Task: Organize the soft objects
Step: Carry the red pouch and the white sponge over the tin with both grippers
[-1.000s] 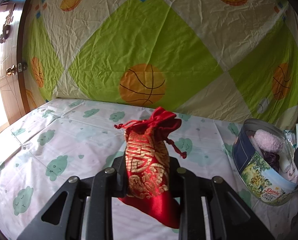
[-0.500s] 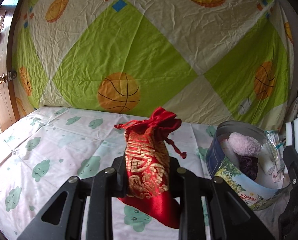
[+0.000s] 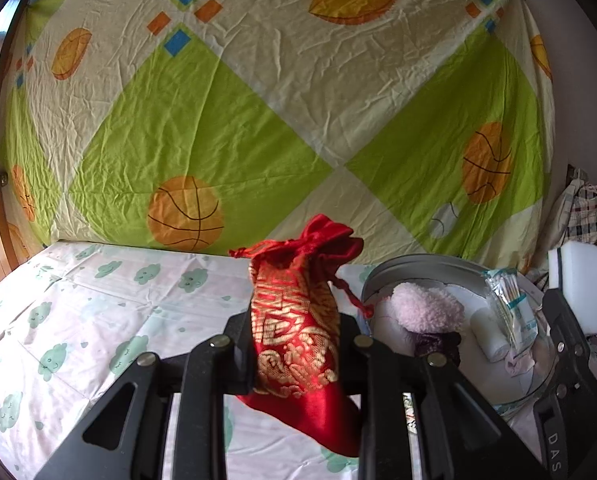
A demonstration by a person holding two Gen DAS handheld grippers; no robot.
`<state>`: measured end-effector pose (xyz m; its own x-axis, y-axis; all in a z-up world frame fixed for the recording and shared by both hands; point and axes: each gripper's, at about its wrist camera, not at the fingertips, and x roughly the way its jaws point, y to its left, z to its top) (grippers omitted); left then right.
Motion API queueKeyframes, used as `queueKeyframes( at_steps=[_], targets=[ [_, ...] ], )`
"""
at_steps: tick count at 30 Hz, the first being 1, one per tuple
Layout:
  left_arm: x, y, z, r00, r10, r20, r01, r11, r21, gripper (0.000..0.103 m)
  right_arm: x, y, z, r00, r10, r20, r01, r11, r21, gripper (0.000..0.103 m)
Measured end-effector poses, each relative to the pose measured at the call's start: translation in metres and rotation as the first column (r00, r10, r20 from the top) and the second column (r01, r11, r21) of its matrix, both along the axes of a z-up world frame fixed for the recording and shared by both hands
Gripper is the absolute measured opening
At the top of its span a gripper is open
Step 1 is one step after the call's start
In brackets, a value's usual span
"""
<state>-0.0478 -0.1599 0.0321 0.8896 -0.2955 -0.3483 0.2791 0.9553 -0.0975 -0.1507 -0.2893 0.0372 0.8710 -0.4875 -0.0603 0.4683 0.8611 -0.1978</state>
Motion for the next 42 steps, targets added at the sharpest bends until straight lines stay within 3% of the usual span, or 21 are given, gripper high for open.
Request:
queueKeyframes(
  at_steps=[19,42],
  targets=[
    [0.005,-0.061,0.003,0.996,-0.084,-0.011,0.084,0.996,0.005,0.023,0.007,-0.052,0.006,0.996,-0.092,0.008,0.092,0.995,0.040,0.059],
    [0.023,-0.111,-0.001,0.988,-0.142,-0.054,0.142,0.990,-0.001,0.023,0.032,-0.091,0.005,0.984,-0.175,-0.022,0.175,0.985,0.009,0.059]
  ],
)
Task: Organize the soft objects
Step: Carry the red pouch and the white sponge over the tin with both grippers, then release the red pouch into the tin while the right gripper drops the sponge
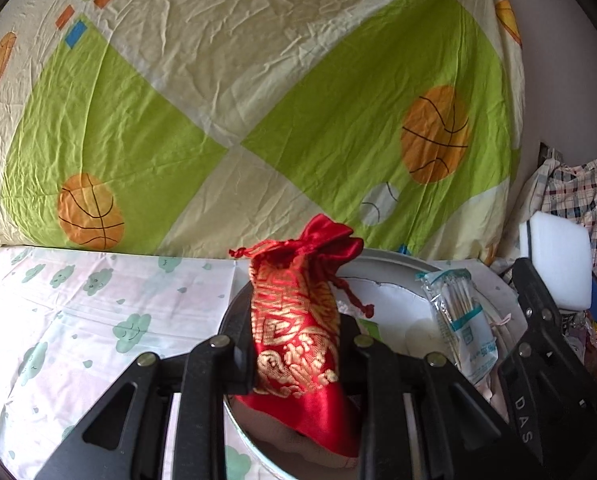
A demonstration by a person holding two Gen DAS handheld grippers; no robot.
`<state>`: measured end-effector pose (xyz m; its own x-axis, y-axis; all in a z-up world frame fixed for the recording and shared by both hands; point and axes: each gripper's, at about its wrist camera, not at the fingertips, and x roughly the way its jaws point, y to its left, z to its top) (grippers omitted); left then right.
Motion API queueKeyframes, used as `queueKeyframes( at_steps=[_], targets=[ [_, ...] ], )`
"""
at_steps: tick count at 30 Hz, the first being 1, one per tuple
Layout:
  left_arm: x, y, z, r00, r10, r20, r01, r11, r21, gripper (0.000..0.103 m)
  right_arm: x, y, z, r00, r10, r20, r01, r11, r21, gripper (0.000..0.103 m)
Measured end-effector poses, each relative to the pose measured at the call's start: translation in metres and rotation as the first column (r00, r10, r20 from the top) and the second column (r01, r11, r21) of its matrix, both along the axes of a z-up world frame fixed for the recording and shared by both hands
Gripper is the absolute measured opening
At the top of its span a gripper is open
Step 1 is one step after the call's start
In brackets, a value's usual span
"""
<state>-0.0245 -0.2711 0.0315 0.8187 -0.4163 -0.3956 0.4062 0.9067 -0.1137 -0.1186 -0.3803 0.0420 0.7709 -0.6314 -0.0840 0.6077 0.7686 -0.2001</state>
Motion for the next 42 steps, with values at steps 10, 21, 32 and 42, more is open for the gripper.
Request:
queueKeyframes(
  at_steps=[10,21,32,42],
  targets=[
    [0.014,-0.013,-0.003,0.999,-0.015,-0.036,0.016,1.000,0.006,0.023,0.019,-0.009,-0.004,0.999,0.008,-0.047,-0.008,1.000,0.000,0.059],
    [0.021,-0.021,-0.006,0.999,-0.019,-0.046,0.020,1.000,0.023,0.023,0.043,-0.022,-0.013,0.990,0.039,-0.136,-0.029,0.997,0.073,0.059],
    [0.033,-0.026,-0.019,0.996,-0.005,-0.085,0.011,0.997,0.077,0.023,0.053,-0.025,-0.018,0.972,0.092,-0.215,-0.064,0.989,0.135,0.059],
    [0.029,-0.019,-0.022,0.997,0.036,-0.062,-0.029,0.994,0.105,0.040,0.063,-0.020,-0.028,0.944,0.181,-0.277,-0.142,0.978,0.155,0.066]
  ],
)
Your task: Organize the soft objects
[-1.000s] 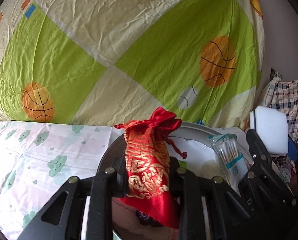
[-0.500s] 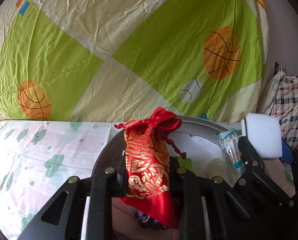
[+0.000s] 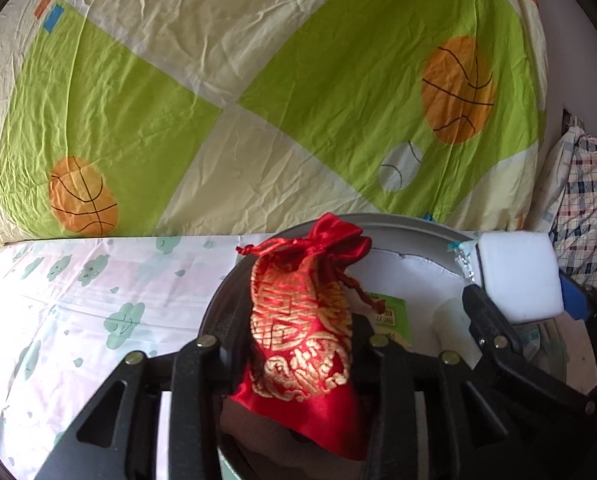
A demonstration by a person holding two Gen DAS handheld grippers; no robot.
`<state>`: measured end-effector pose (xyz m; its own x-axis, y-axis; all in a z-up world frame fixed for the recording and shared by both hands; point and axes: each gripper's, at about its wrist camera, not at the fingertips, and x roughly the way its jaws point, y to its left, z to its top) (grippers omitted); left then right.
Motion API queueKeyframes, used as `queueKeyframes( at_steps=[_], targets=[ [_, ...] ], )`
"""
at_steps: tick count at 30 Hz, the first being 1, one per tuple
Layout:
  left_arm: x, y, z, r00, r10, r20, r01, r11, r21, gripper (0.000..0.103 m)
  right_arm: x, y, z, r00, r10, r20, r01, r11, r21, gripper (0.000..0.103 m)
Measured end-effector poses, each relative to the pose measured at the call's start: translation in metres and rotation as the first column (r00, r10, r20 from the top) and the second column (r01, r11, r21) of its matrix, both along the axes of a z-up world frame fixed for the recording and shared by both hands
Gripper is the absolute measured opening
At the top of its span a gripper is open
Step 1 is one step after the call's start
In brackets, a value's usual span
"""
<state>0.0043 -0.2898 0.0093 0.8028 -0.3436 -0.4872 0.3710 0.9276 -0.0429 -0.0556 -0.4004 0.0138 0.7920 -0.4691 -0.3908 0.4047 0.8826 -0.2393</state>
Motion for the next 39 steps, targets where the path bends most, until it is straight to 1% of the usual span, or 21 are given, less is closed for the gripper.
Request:
queueKeyframes(
  at_steps=[1,2,4,5,7,8,9,12,14,16,18,19,20,24,28,30,33,35,36,37,39],
  targets=[
    [-0.001,0.001,0.001,1.000,0.007,0.007,-0.007,1.000,0.004,0.046,0.000,0.000,0.000,1.000,0.009,0.000,-0.009,1.000,0.001,0.066],
    [-0.003,0.003,0.002,1.000,0.012,0.015,-0.012,1.000,0.006,0.050,0.000,0.000,0.000,1.000,0.008,0.002,-0.008,1.000,-0.001,0.067],
    [-0.003,0.008,0.004,0.999,0.037,0.027,-0.037,0.999,0.002,0.069,-0.001,-0.002,0.000,1.000,0.009,0.002,-0.009,1.000,-0.002,0.067],
    [-0.003,0.012,0.005,0.998,0.051,0.031,-0.051,0.999,-0.009,0.073,-0.001,-0.005,0.001,1.000,0.012,0.003,-0.012,1.000,0.010,0.068],
    [-0.003,0.021,0.008,0.997,0.064,0.030,-0.063,0.997,-0.053,0.092,-0.003,-0.013,0.003,1.000,0.026,0.010,-0.027,0.998,0.061,0.074],
    [-0.003,0.026,0.010,0.997,0.064,0.031,-0.061,0.995,-0.079,0.096,-0.005,-0.018,0.005,0.999,0.042,0.022,-0.044,0.995,0.091,0.075],
    [-0.004,0.030,0.012,0.997,0.065,0.034,-0.062,0.993,-0.101,0.103,-0.007,-0.023,0.007,0.998,0.053,0.039,-0.057,0.991,0.124,0.076],
    [-0.012,0.039,0.019,0.997,0.052,0.065,-0.043,0.990,-0.136,0.103,-0.013,-0.033,0.013,0.992,0.094,0.085,-0.110,0.970,0.216,0.082],
    [-0.017,0.042,0.021,0.994,0.062,0.091,-0.051,0.991,-0.121,0.103,-0.016,-0.039,0.016,0.984,0.136,0.114,-0.163,0.944,0.288,0.083],
    [-0.021,0.045,0.021,0.991,0.076,0.113,-0.065,0.993,-0.099,0.103,-0.020,-0.045,0.018,0.971,0.174,0.163,-0.224,0.900,0.373,0.083],
    [-0.023,0.047,0.019,0.990,0.077,0.119,-0.068,0.995,-0.077,0.103,-0.026,-0.053,0.020,0.959,0.182,0.217,-0.264,0.856,0.445,0.083],
    [-0.025,0.048,0.018,0.990,0.074,0.122,-0.066,0.995,-0.070,0.103,-0.029,-0.055,0.020,0.957,0.170,0.235,-0.263,0.847,0.462,0.083],
    [-0.026,0.050,0.017,0.990,0.070,0.125,-0.062,0.996,-0.067,0.103,-0.031,-0.057,0.020,0.957,0.149,0.247,-0.253,0.846,0.469,0.083],
    [-0.032,0.055,0.011,0.989,0.067,0.132,-0.062,0.997,-0.042,0.103,-0.042,-0.059,0.022,0.960,0.040,0.277,-0.165,0.878,0.448,0.083],
    [-0.034,0.058,0.005,0.988,0.081,0.133,-0.082,0.997,-0.001,0.103,-0.055,-0.050,0.028,0.950,-0.044,0.308,-0.067,0.938,0.341,0.083],
    [-0.036,0.059,0.004,0.986,0.086,0.144,-0.088,0.996,0.009,0.103,-0.059,-0.043,0.030,0.946,-0.072,0.317,-0.024,0.957,0.290,0.083],
    [-0.041,0.061,0.001,0.978,0.101,0.180,-0.108,0.994,0.029,0.103,-0.069,-0.034,0.031,0.935,-0.126,0.333,0.036,0.963,0.265,0.083],
    [-0.045,0.060,-0.001,0.972,0.108,0.208,-0.121,0.991,0.052,0.103,-0.075,-0.030,0.032,0.927,-0.132,0.351,0.038,0.965,0.261,0.084],
    [-0.046,0.060,-0.001,0.973,0.102,0.208,-0.116,0.991,0.060,0.103,-0.077,-0.028,0.032,0.923,-0.139,0.358,0.046,0.966,0.255,0.085],
    [-0.047,0.061,-0.001,0.973,0.095,0.210,-0.109,0.992,0.058,0.103,-0.079,-0.025,0.031,0.922,-0.143,0.360,0.052,0.967,0.250,0.087],
    [-0.050,0.064,0.000,0.971,0.095,0.221,-0.107,0.993,0.046,0.103,-0.081,-0.020,0.030,0.922,-0.143,0.359,0.060,0.971,0.233,0.087]
  ],
)
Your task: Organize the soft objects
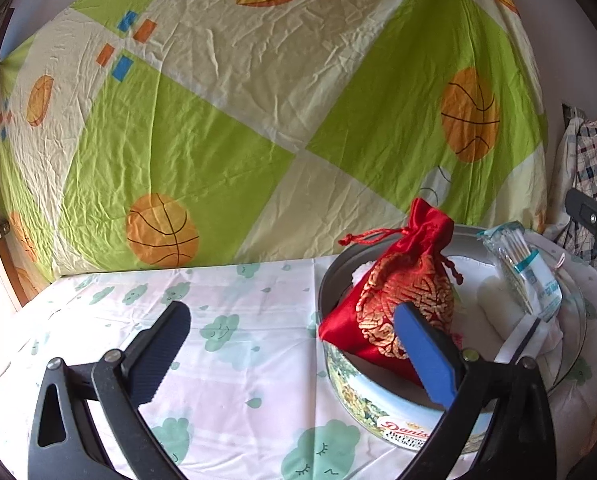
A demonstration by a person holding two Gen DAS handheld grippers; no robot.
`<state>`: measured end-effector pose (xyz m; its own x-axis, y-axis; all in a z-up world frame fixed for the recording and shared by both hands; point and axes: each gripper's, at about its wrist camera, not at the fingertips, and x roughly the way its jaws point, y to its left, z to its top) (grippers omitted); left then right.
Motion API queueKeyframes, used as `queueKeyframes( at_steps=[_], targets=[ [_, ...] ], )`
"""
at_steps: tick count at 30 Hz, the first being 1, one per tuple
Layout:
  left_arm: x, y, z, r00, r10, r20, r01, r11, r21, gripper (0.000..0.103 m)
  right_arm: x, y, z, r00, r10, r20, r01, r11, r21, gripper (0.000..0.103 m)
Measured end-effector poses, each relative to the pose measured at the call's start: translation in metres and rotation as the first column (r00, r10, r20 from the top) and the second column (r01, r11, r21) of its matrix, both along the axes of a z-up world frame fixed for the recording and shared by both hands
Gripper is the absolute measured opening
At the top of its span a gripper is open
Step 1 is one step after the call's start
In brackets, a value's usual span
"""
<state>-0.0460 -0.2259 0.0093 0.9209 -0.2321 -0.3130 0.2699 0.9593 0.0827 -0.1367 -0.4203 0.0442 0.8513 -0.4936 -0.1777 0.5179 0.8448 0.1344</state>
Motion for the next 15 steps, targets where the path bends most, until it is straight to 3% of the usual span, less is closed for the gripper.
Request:
queueKeyframes(
  at_steps=[5,15],
  targets=[
    [-0.004,0.006,0.000,1.000,-0.011,-0.011,0.011,1.000,-0.019,0.103,-0.005,0.018,-0.002,0.999,-0.030,-0.015,0.029,0.997,-0.077,0.087],
    [-0.015,0.016,0.000,1.000,-0.027,-0.005,0.027,0.999,-0.041,0.103,-0.018,0.038,-0.007,1.000,-0.027,-0.005,0.026,0.995,-0.094,0.088]
  ],
)
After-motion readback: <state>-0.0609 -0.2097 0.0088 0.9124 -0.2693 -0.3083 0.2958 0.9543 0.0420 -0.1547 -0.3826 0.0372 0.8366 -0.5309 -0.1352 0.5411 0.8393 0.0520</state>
